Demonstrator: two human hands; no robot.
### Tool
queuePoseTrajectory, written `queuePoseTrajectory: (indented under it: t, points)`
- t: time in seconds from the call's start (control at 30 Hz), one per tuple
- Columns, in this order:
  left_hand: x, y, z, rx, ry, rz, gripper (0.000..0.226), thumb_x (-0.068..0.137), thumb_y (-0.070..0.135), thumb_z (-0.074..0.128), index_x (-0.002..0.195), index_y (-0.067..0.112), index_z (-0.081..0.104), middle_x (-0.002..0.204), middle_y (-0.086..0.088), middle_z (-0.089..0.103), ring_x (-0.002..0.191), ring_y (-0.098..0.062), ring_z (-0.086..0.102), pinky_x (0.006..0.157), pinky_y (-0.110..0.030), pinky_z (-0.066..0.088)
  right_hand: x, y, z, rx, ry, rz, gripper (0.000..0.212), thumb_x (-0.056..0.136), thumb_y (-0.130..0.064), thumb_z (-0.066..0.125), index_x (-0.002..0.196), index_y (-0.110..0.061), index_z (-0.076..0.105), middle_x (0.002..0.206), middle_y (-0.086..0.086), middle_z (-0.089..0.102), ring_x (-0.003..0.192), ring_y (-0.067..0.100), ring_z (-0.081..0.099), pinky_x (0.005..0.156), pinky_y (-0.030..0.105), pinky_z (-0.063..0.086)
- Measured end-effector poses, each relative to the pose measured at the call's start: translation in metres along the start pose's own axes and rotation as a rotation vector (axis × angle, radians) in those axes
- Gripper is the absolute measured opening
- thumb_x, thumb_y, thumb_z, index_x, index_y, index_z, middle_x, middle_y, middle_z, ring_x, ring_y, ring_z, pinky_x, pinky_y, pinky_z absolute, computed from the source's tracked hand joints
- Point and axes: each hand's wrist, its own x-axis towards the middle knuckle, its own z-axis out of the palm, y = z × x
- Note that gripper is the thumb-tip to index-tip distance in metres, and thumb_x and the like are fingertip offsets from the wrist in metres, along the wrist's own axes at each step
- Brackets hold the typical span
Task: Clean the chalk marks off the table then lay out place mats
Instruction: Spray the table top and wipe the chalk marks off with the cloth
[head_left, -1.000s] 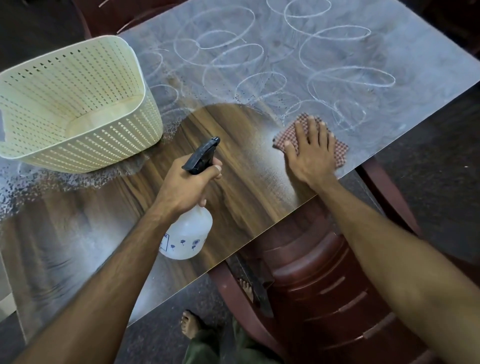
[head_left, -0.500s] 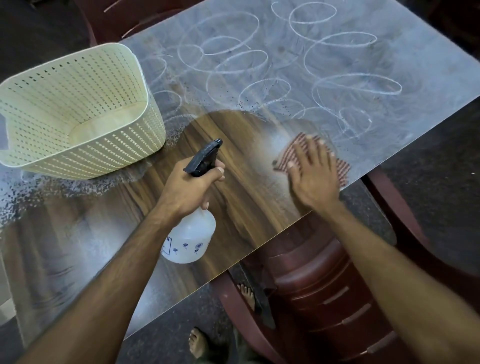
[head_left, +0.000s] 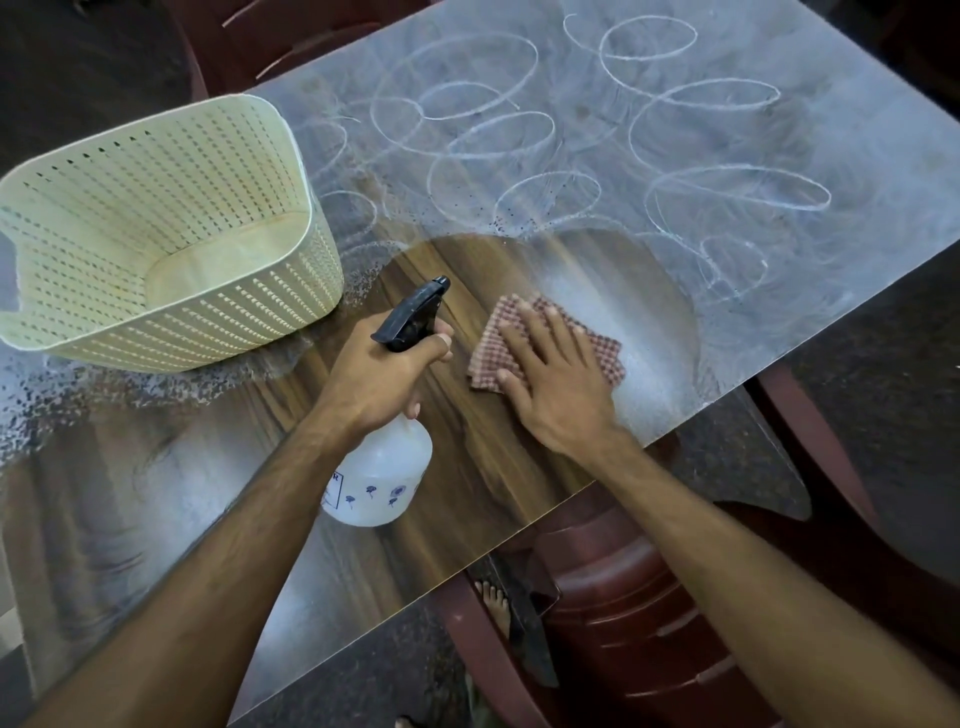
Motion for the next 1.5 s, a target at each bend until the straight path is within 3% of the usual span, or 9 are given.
queuePoseTrajectory:
  t: [0.2, 0.37, 0.57, 0.7, 0.9, 1.13, 1.27, 1.37, 1.5]
  points:
    - [0.011, -0.006, -0.013, -0.011, 0.018, -0.007, 0.005, 0.092, 0.018, 0.064, 0.092, 0.016, 0.069, 0.090, -0.006, 0.073, 0.031, -0.016, 0.044, 0.042, -0.023, 0.042, 0.084, 0.052, -0.031, 0.003, 0.073, 0.341, 0.067, 0.102, -0.057, 0.017, 0.159, -0.022, 0.012, 0.166, 0.009, -0.001, 0.153, 0.029, -0.004, 0.123, 0.052, -0.002]
    - [0.015, -0.009, -0.018, -0.007, 0.026, 0.003, 0.006, 0.092, 0.017, 0.063, 0.092, 0.014, 0.069, 0.088, -0.005, 0.073, 0.032, -0.016, 0.043, 0.041, -0.022, 0.042, 0.141, 0.002, -0.028, -0.005, 0.024, 0.235, 0.069, 0.101, -0.059, 0.017, 0.159, -0.024, 0.006, 0.166, 0.010, -0.006, 0.152, 0.031, -0.006, 0.122, 0.053, -0.005]
    - [0.015, -0.005, -0.017, -0.001, 0.020, 0.020, 0.006, 0.092, 0.019, 0.064, 0.091, 0.015, 0.068, 0.088, -0.006, 0.073, 0.031, -0.015, 0.045, 0.043, -0.023, 0.043, 0.062, -0.031, -0.005, -0.009, 0.030, -0.023, 0.062, 0.102, -0.053, 0.020, 0.158, -0.027, 0.017, 0.167, 0.003, 0.005, 0.153, 0.025, -0.001, 0.122, 0.045, -0.005]
    - [0.013, -0.009, -0.018, -0.016, 0.015, -0.002, 0.006, 0.092, 0.019, 0.063, 0.092, 0.015, 0.069, 0.090, -0.006, 0.074, 0.032, -0.016, 0.044, 0.044, -0.024, 0.044, 0.028, 0.018, -0.009, -0.013, 0.014, 0.104, 0.061, 0.102, -0.055, 0.010, 0.157, -0.029, 0.015, 0.166, 0.003, 0.003, 0.153, 0.024, -0.002, 0.122, 0.049, -0.004]
    - [0.007, -0.020, -0.022, -0.009, 0.022, -0.001, 0.005, 0.092, 0.018, 0.064, 0.091, 0.016, 0.069, 0.088, -0.006, 0.073, 0.031, -0.014, 0.045, 0.045, -0.022, 0.045, 0.112, 0.076, -0.042, 0.020, 0.086, 0.363, 0.064, 0.102, -0.055, 0.018, 0.159, -0.025, 0.013, 0.167, 0.007, 0.000, 0.153, 0.028, -0.004, 0.122, 0.052, -0.003]
    - [0.001, -0.023, -0.018, -0.001, 0.038, -0.005, 0.006, 0.092, 0.018, 0.064, 0.093, 0.015, 0.069, 0.089, -0.004, 0.074, 0.031, -0.015, 0.045, 0.046, -0.021, 0.045, 0.140, -0.003, -0.021, -0.034, 0.045, 0.111, 0.064, 0.103, -0.055, 0.017, 0.159, -0.025, 0.010, 0.166, 0.008, 0.000, 0.153, 0.029, -0.002, 0.122, 0.050, -0.004]
    - [-0.009, -0.013, -0.011, -0.016, 0.028, -0.013, 0.005, 0.092, 0.014, 0.063, 0.094, 0.012, 0.068, 0.091, -0.009, 0.073, 0.031, -0.015, 0.044, 0.044, -0.022, 0.043, 0.114, -0.013, -0.019, 0.003, 0.056, 0.025, 0.056, 0.105, -0.045, 0.022, 0.158, -0.026, 0.018, 0.167, 0.003, 0.007, 0.153, 0.025, 0.003, 0.123, 0.046, 0.000]
    - [-0.018, -0.008, -0.008, -0.016, 0.019, -0.002, 0.006, 0.092, 0.015, 0.063, 0.094, 0.013, 0.068, 0.092, -0.008, 0.073, 0.032, -0.016, 0.045, 0.044, -0.022, 0.044, 0.117, -0.010, -0.031, 0.206, 0.050, 0.045, 0.052, 0.107, -0.040, 0.025, 0.155, -0.022, 0.027, 0.165, 0.002, 0.018, 0.152, 0.022, 0.011, 0.123, 0.044, 0.002]
    - [-0.033, -0.006, -0.004, -0.025, 0.017, 0.010, 0.006, 0.092, 0.016, 0.064, 0.093, 0.013, 0.069, 0.090, -0.007, 0.074, 0.032, -0.016, 0.045, 0.043, -0.022, 0.044, 0.112, -0.005, -0.060, 0.607, 0.067, 0.097, 0.044, 0.107, -0.033, 0.034, 0.146, -0.013, 0.045, 0.144, 0.009, 0.052, 0.133, 0.027, 0.047, 0.110, 0.039, 0.034]
